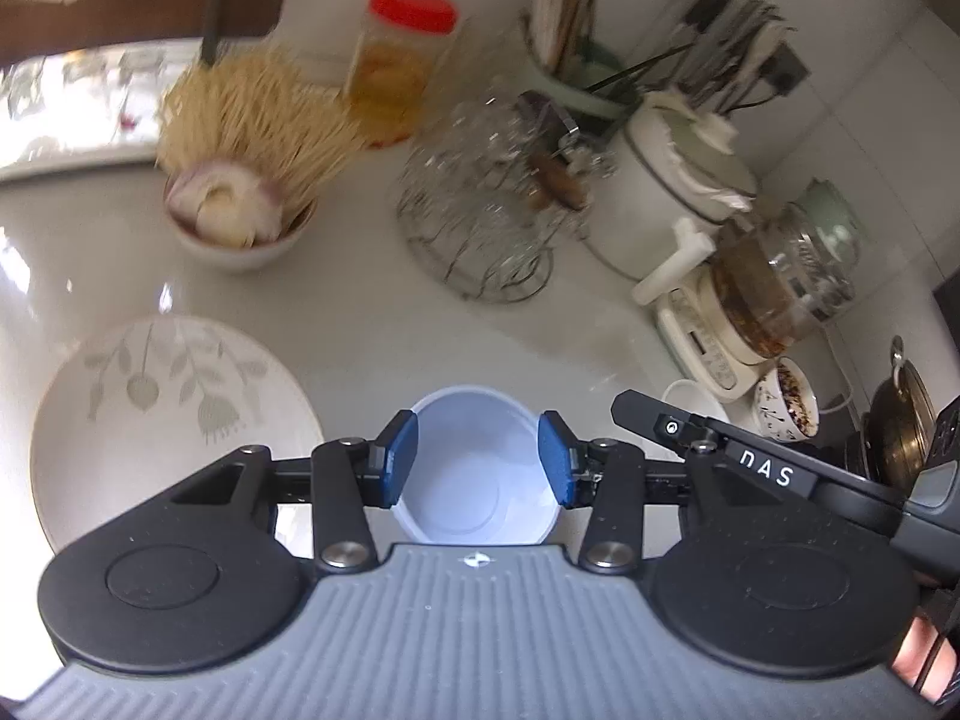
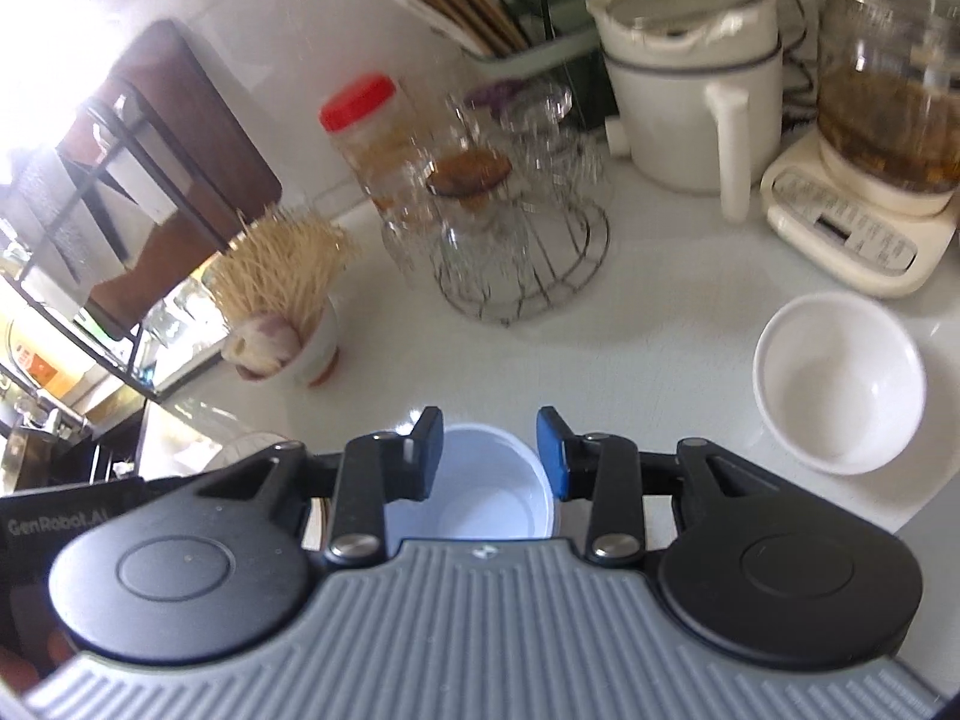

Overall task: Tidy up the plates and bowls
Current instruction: 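Open both grippers and lift them off the nested translucent bowls, then move both grippers toward the plain white bowl near the tea maker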

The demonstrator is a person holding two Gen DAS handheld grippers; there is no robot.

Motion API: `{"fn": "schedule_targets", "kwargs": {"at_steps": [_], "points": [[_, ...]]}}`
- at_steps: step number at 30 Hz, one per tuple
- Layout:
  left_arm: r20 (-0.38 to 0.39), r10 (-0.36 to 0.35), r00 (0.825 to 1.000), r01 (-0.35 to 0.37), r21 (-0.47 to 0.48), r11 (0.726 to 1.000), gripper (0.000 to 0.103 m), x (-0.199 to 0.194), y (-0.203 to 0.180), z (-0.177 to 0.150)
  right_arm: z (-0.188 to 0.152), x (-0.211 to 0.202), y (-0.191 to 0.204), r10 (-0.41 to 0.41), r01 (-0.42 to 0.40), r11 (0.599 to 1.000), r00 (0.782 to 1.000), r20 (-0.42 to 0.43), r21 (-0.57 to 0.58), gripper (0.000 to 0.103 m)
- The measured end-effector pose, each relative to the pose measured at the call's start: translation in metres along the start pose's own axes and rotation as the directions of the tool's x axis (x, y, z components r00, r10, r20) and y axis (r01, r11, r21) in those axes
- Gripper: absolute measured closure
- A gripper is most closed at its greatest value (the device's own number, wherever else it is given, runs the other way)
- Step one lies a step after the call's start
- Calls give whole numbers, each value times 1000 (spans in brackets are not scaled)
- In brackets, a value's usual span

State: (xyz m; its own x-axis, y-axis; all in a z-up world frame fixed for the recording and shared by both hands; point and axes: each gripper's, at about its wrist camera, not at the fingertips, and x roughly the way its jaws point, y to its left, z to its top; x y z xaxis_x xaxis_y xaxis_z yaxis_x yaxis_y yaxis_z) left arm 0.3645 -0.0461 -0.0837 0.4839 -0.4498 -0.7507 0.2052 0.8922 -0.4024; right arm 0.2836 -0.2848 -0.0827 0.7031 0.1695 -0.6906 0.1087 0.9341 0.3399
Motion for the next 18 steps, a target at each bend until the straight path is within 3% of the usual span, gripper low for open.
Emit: {"fn": "schedule_targets", "kwargs": {"at_steps": [8, 18], "points": [[34, -57, 998, 53, 117, 992, 53, -18, -22, 1, -5, -36, 1, -42, 45, 999, 992, 121, -18, 65], [-2, -118, 993, 116, 200, 973, 53, -15, -44, -7, -20, -62, -13, -102, 98, 995, 978, 183, 33, 65]]}}
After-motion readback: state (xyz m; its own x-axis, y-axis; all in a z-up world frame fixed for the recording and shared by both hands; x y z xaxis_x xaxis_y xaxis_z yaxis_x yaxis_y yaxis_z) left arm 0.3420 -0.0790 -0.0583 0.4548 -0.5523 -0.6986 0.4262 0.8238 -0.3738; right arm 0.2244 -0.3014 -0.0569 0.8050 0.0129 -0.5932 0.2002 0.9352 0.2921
